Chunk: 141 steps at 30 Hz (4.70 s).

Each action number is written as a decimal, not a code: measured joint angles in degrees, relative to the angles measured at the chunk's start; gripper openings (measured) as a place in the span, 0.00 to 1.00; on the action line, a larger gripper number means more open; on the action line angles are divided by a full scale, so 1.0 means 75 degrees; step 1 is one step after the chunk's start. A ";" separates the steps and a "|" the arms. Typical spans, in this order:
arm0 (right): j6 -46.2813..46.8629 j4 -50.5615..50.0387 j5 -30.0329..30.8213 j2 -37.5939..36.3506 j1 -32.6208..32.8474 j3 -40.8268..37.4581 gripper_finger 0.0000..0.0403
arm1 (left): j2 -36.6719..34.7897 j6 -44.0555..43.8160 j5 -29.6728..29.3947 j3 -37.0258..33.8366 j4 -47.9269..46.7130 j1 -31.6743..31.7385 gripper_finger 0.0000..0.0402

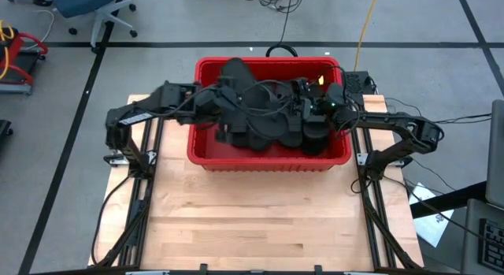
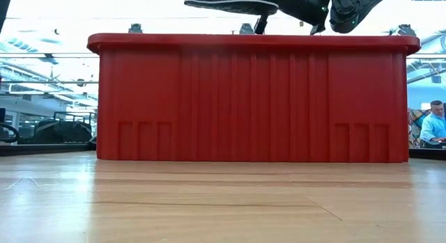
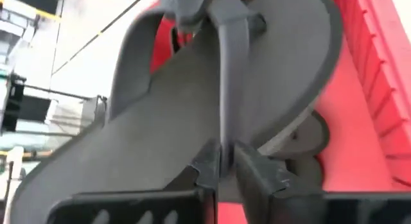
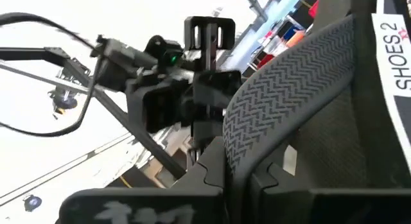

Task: Pick and place slides into bin
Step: Put the black slipper into the red bin

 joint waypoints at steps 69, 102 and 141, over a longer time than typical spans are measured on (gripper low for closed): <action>-0.5013 -0.3239 0.2676 0.1115 0.0492 0.3593 0.00 | -0.3612 -0.7365 0.3680 -0.3427 0.4401 0.2078 0.63; -0.3543 -0.1891 0.1924 0.1005 0.0455 0.3590 0.00 | -0.3011 -0.7849 0.5627 -0.3426 0.5930 0.3195 0.87; -0.3715 -0.2531 0.1522 0.1014 0.0501 0.3582 0.01 | -0.2518 -0.6583 0.5901 -0.3430 0.5695 0.3260 0.00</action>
